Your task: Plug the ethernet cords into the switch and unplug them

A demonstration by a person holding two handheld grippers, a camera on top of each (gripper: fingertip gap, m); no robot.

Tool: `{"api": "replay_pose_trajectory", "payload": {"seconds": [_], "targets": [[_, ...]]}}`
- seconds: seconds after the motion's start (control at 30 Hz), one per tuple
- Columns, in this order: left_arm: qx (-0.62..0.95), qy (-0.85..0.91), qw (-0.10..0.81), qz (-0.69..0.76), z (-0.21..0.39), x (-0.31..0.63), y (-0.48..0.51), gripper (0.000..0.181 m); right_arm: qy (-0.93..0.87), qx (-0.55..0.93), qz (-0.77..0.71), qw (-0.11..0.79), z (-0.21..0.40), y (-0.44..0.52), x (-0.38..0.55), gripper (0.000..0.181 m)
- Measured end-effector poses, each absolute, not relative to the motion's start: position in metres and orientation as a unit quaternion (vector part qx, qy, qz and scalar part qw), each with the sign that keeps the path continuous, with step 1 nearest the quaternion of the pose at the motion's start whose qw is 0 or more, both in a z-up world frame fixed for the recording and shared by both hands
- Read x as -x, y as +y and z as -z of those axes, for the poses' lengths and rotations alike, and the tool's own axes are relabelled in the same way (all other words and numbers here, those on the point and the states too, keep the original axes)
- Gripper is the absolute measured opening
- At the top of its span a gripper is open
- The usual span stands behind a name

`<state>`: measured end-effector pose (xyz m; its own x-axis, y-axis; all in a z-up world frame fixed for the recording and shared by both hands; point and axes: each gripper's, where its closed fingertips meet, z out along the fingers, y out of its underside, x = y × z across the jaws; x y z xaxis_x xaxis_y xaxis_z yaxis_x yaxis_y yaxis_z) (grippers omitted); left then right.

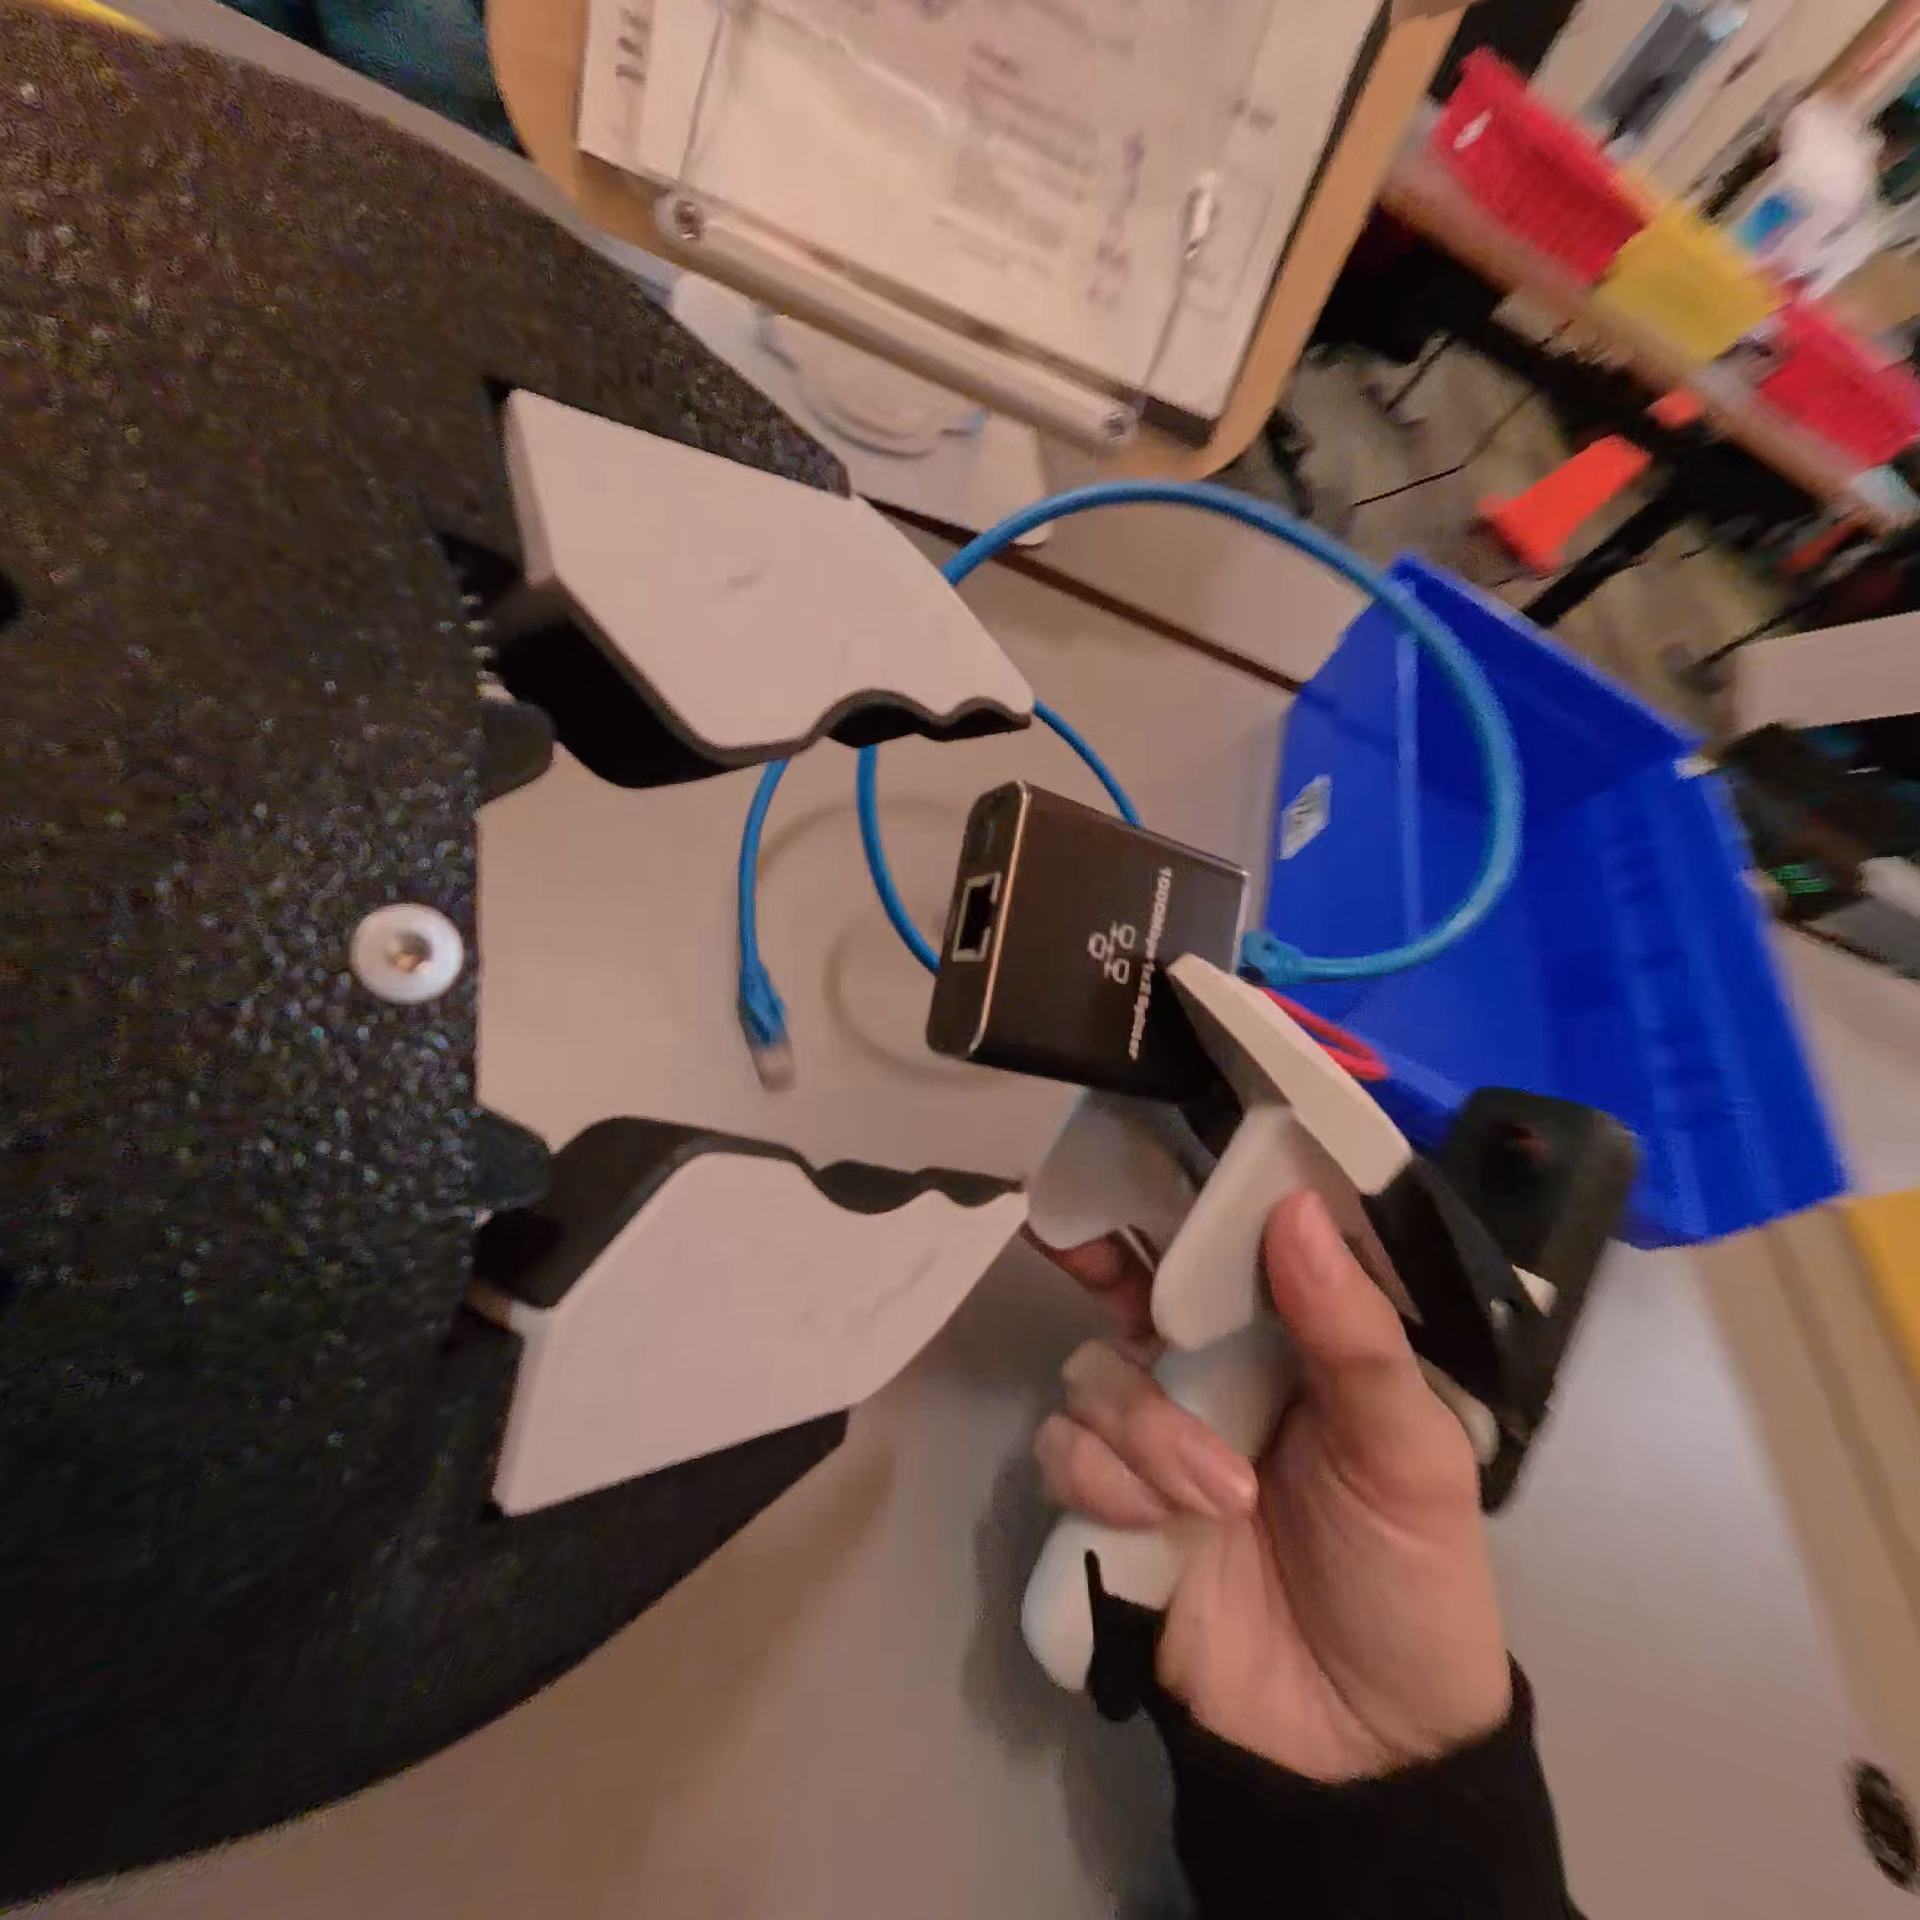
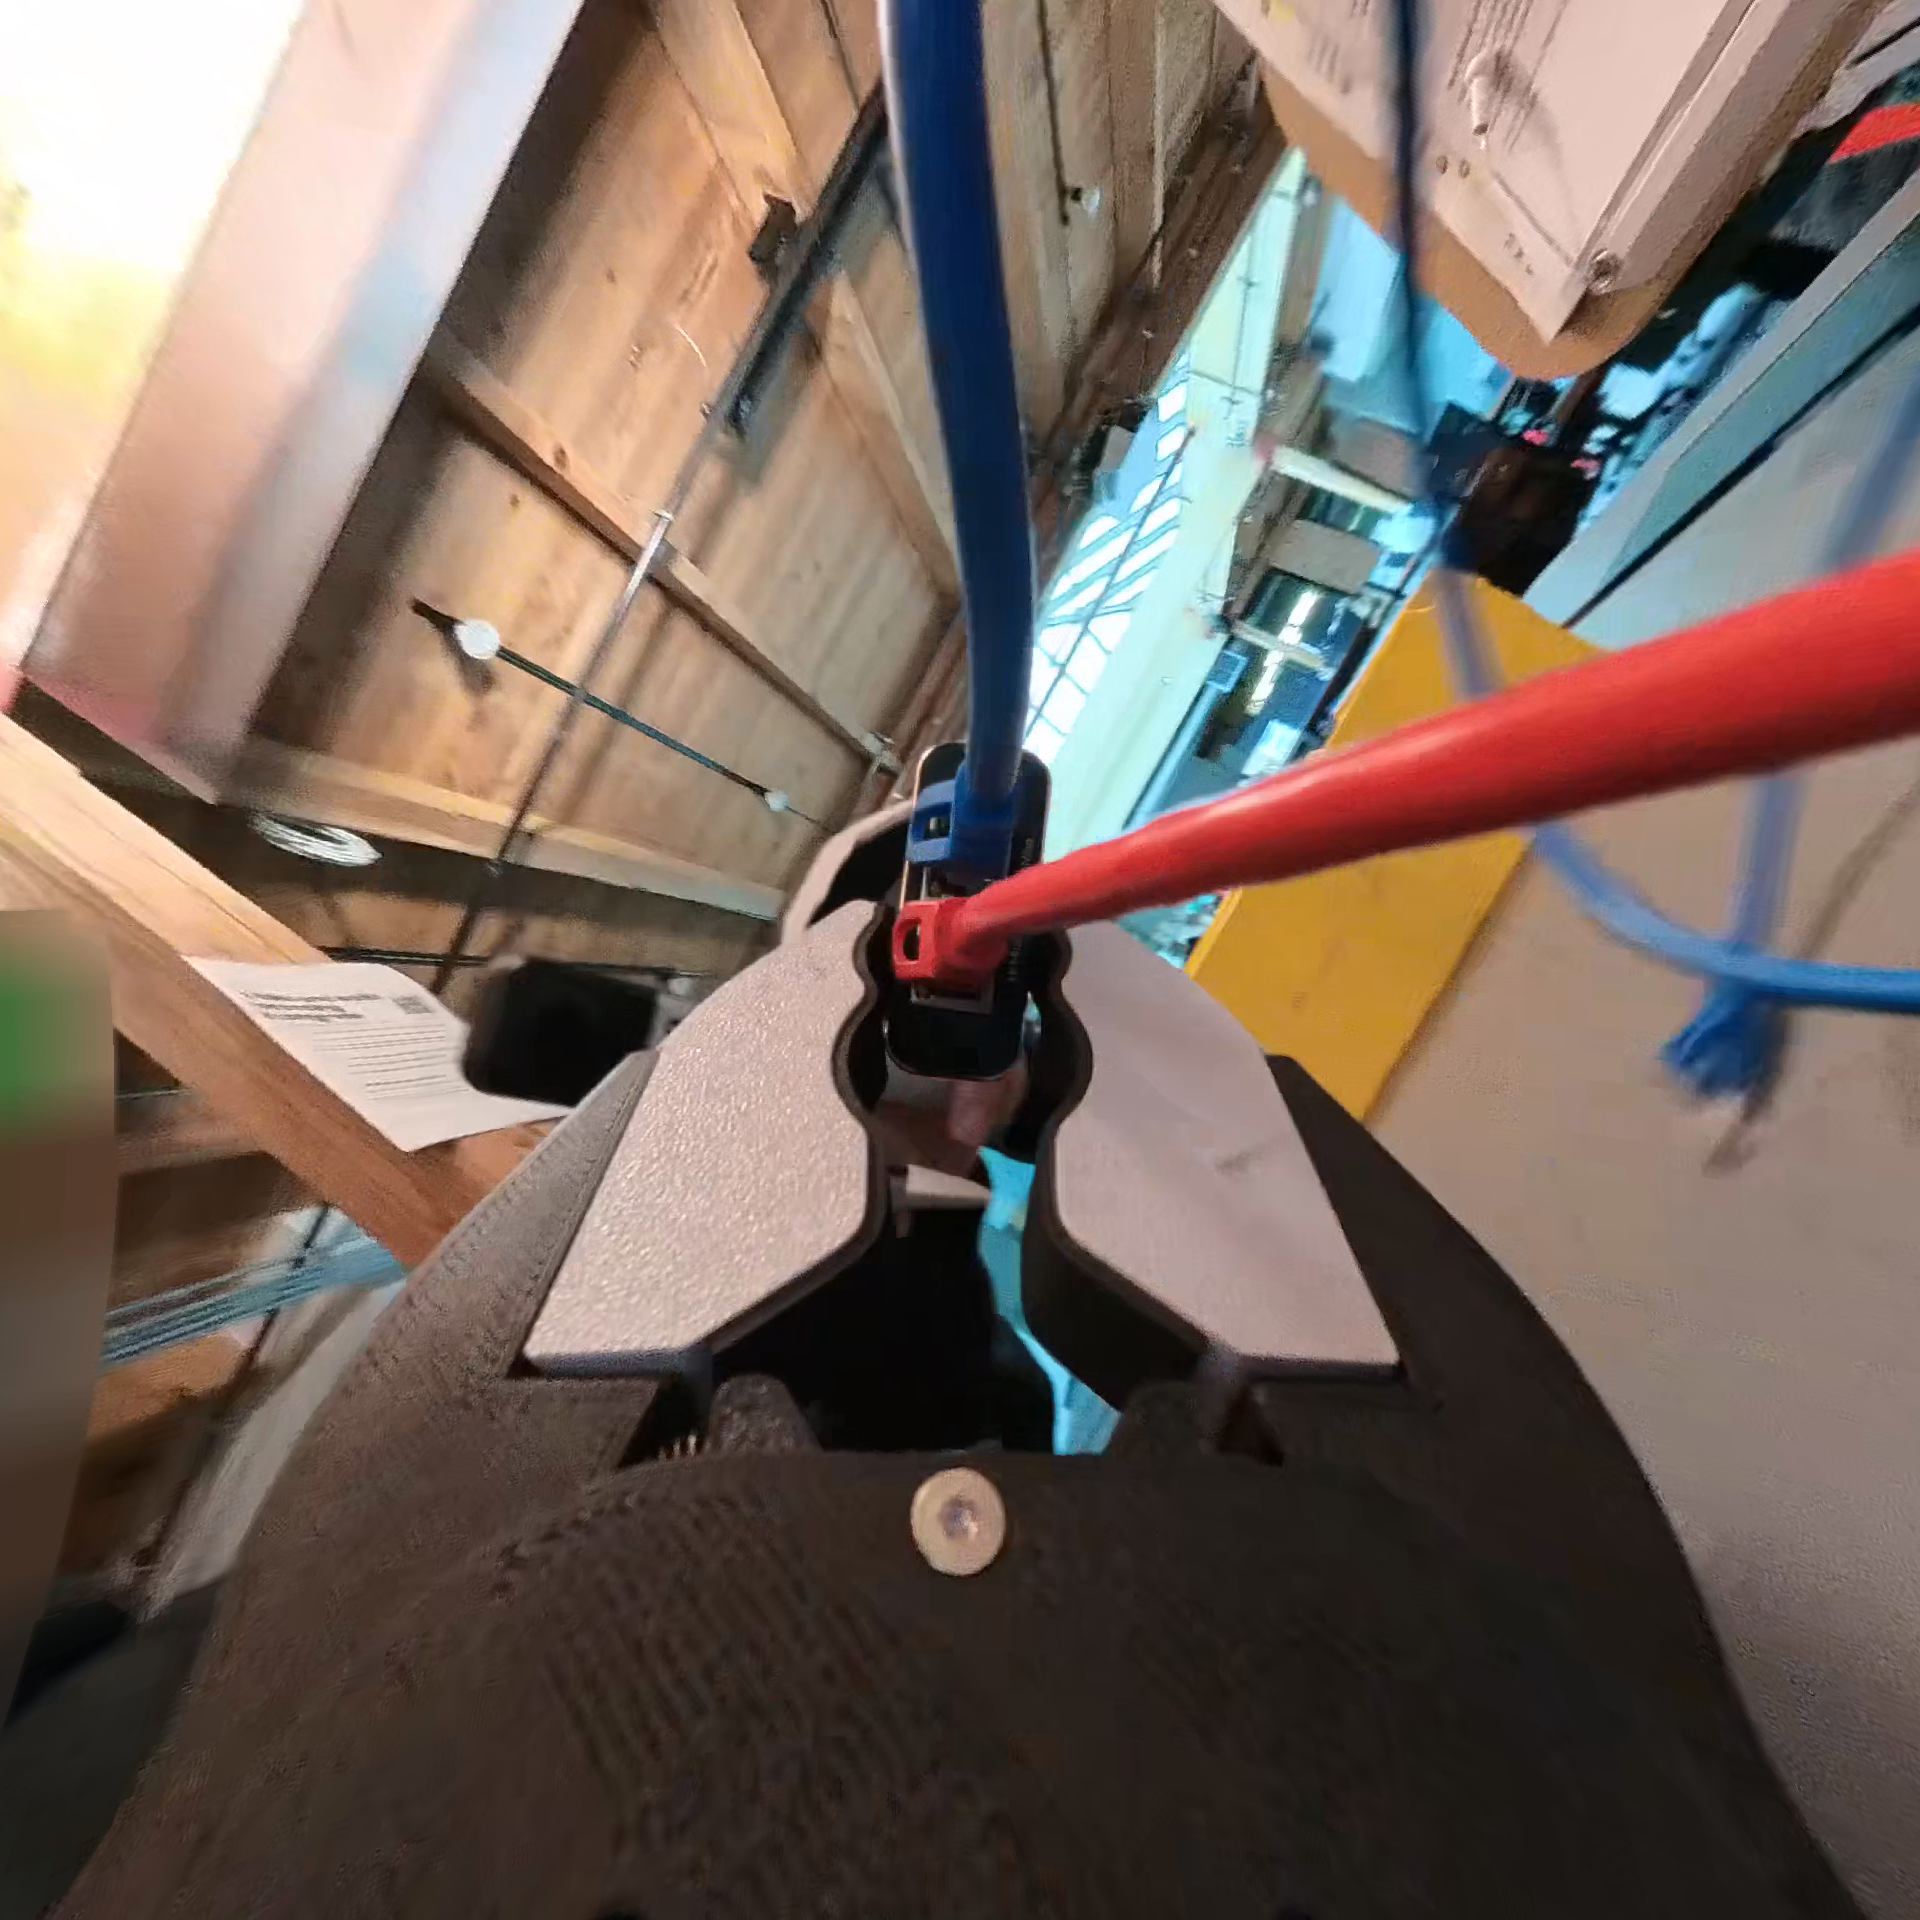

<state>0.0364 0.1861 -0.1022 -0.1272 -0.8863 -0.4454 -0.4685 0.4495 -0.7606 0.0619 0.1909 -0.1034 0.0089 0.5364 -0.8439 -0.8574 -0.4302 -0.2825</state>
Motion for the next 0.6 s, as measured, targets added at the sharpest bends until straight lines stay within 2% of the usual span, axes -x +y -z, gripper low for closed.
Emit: {"api": "replay_pose_trajectory", "payload": {"seconds": [0.2, 0.3, 0.43, 0.6], "targets": [[0.421, 0.713, 0.507, 0.242, 0.099, -0.034, 0.182, 0.077, 0.139, 0.483, -0.718, 0.481, 0.094, 0.185, -0.043, 0.024], [0.409, 0.706, 0.520, 0.251, 0.091, -0.033, 0.184, 0.066, 0.121, 0.476, -0.736, 0.466, 0.090, 0.181, -0.039, 0.024], [0.392, 0.717, 0.513, 0.264, 0.094, -0.029, 0.183, 0.068, 0.078, 0.491, -0.738, 0.456, 0.085, 0.174, -0.025, 0.023], [0.378, 0.714, 0.519, 0.280, 0.093, -0.026, 0.178, 0.063, 0.065, 0.491, -0.728, 0.475, 0.082, 0.173, -0.024, 0.024]]}}
